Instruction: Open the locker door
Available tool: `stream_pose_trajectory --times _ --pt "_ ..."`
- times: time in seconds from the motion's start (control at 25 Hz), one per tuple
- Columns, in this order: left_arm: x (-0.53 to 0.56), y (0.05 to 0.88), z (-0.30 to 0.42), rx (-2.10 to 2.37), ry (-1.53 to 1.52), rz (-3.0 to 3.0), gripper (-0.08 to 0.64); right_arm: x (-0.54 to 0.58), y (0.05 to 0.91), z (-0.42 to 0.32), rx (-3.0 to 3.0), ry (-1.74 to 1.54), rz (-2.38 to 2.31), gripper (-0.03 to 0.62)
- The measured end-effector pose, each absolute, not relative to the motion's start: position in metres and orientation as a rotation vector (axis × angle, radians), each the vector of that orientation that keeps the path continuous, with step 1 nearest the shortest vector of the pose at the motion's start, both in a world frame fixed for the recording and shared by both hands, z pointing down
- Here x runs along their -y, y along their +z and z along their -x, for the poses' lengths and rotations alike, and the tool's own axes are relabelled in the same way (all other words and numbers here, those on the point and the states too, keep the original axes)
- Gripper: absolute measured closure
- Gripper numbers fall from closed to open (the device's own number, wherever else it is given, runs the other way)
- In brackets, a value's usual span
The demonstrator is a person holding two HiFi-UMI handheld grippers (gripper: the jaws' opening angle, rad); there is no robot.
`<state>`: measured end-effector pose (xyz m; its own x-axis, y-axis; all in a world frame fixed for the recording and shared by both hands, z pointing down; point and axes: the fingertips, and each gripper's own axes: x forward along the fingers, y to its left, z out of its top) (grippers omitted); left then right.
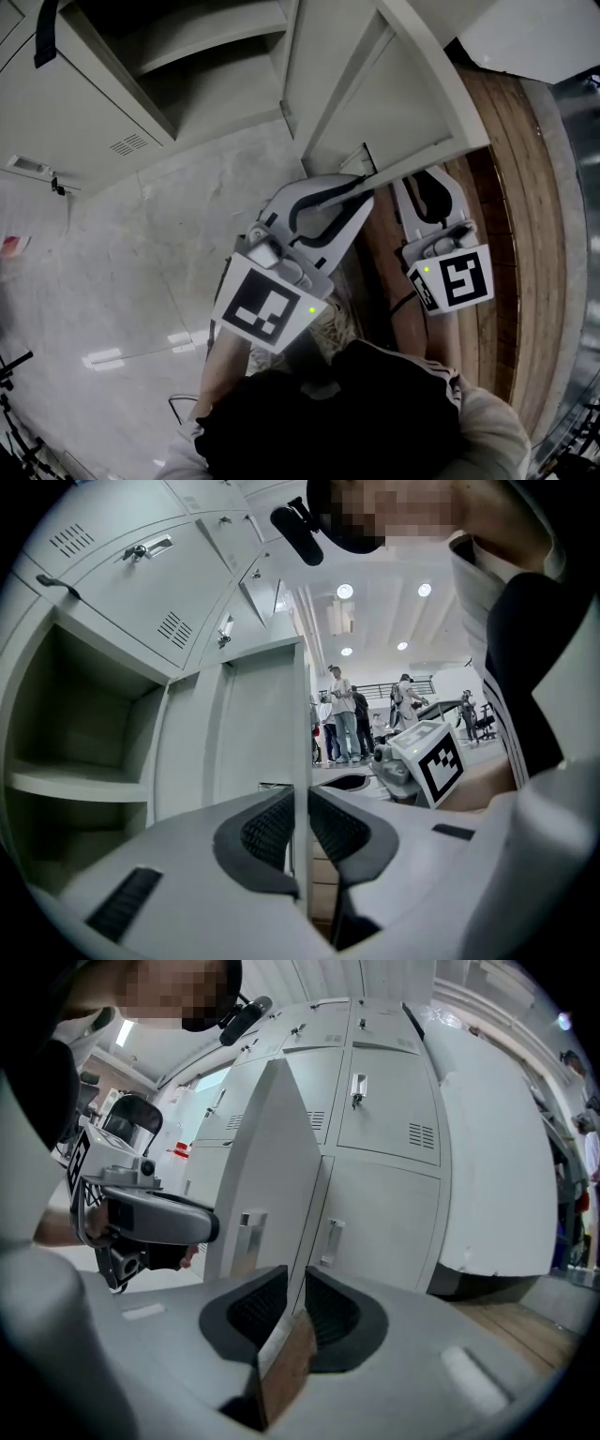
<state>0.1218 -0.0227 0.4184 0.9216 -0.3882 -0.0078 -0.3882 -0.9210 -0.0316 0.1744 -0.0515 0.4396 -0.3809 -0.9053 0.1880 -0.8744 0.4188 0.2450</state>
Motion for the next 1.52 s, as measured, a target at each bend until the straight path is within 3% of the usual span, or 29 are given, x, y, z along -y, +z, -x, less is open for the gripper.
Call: stream_pose_trajectory --times 0.52,1.52 --pt "0.033 0.415 -0.166 -0.46 0.048 3.043 0.506 0.05 0.435 -0.203 2.36 -0.121 -1.627 0.534" --pt "0.035 0.42 -0.167 -0.523 0.046 3.052 0.501 0.051 0.439 -0.209 2.353 -0.14 -1.619 0.534"
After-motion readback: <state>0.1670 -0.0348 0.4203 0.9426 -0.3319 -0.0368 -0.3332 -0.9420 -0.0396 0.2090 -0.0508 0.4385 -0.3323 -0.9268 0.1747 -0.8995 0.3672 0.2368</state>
